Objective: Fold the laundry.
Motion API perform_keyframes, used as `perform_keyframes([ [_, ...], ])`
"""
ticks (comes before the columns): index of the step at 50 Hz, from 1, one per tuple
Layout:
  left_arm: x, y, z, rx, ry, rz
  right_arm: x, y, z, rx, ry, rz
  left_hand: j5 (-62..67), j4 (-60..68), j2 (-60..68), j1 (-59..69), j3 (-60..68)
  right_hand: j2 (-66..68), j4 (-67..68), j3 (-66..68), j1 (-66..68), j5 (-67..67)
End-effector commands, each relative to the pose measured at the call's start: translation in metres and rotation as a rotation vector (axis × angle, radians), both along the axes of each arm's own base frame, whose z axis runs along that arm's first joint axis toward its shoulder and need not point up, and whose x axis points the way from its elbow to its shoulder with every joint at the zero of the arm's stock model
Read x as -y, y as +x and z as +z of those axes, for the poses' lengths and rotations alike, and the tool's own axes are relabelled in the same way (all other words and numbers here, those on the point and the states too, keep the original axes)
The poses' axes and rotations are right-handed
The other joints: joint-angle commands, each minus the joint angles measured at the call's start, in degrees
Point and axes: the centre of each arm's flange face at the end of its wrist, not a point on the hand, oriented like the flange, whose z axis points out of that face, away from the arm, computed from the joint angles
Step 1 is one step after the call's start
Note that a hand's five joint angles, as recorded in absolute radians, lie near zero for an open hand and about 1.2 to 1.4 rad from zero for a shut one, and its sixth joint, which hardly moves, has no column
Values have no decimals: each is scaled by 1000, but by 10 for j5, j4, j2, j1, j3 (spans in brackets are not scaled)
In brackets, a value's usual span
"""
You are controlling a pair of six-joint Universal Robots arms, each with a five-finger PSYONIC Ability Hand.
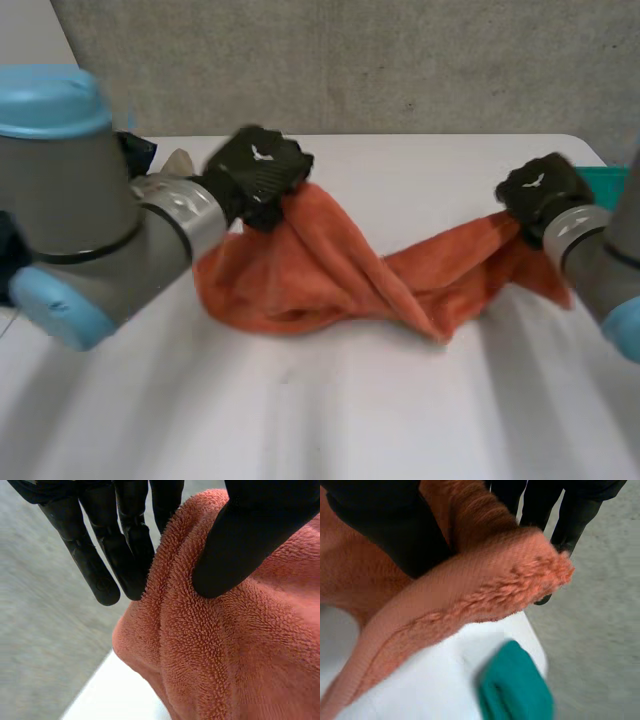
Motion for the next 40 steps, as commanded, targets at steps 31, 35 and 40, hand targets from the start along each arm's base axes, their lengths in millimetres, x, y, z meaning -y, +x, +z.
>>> perform_keyframes([
  [31, 84, 18, 118, -307, -787, 424, 68, 10, 138, 377, -578, -115, 151, 114, 120, 170, 122, 125, 112, 117, 157, 132],
  [35, 81, 19, 114, -334, -794, 421, 59, 11, 149, 393, -622, -99, 151, 114, 120, 170, 122, 125, 112, 117, 157, 132],
  [40, 76, 21, 61, -228, -647, 407, 61, 14, 117, 322, -474, -69, 151, 114, 120, 170, 122, 125, 112, 117, 157, 132],
])
